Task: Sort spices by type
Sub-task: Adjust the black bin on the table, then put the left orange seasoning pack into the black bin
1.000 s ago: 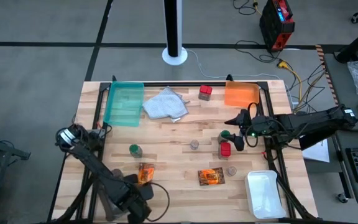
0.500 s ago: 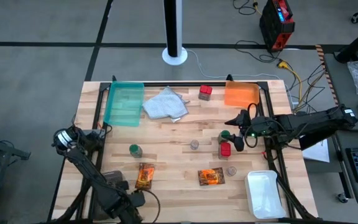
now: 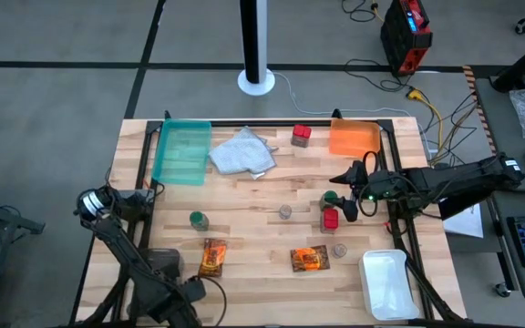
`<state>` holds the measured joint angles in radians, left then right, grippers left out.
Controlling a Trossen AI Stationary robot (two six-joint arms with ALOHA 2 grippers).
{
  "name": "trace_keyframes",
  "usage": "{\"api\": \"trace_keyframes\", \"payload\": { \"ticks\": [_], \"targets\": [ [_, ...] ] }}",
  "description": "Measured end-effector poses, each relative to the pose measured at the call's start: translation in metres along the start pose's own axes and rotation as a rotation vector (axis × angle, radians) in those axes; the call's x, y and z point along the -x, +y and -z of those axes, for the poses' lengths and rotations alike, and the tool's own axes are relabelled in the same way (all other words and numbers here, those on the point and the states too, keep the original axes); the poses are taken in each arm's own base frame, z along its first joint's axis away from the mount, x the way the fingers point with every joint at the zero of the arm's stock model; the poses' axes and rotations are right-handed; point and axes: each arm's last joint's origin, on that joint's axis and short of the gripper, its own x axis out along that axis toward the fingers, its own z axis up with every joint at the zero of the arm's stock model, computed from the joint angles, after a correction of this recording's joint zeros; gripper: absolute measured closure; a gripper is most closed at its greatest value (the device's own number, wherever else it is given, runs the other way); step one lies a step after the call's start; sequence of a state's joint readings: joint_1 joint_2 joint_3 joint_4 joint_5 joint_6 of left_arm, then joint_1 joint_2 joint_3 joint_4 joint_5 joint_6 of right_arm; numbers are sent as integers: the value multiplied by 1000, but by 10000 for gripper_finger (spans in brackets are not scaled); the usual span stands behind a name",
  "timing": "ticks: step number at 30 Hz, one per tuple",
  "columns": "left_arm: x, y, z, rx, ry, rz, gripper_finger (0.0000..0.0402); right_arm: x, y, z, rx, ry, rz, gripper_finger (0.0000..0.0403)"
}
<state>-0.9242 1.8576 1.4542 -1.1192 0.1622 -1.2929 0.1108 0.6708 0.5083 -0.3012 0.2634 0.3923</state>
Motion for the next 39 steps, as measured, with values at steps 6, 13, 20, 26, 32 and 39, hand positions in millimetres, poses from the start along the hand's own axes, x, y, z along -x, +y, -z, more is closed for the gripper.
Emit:
{"api": "trace_keyframes", "payload": {
  "ticks": [6, 13, 20, 26, 32, 39],
  "targets": [
    [37, -10, -8, -38, -180, 22, 402, 0, 0, 0, -1, -1, 0, 64],
    [85, 0, -54, -118, -469, -23, 402, 1, 2, -5, -10, -33, -14, 64],
    [65, 6, -80, -436, -515, -105, 402, 1, 3, -6, -41, -45, -30, 64],
    [35, 13, -85, -444, -522, -158, 402, 1, 3, -6, -39, -45, -29, 64],
    [31, 17, -87, -371, -518, -162, 402, 1, 3, -6, -30, -45, -29, 64],
    [29, 18, -86, -389, -494, -168, 402, 1, 3, -6, -71, -45, -31, 64]
  ]
}}
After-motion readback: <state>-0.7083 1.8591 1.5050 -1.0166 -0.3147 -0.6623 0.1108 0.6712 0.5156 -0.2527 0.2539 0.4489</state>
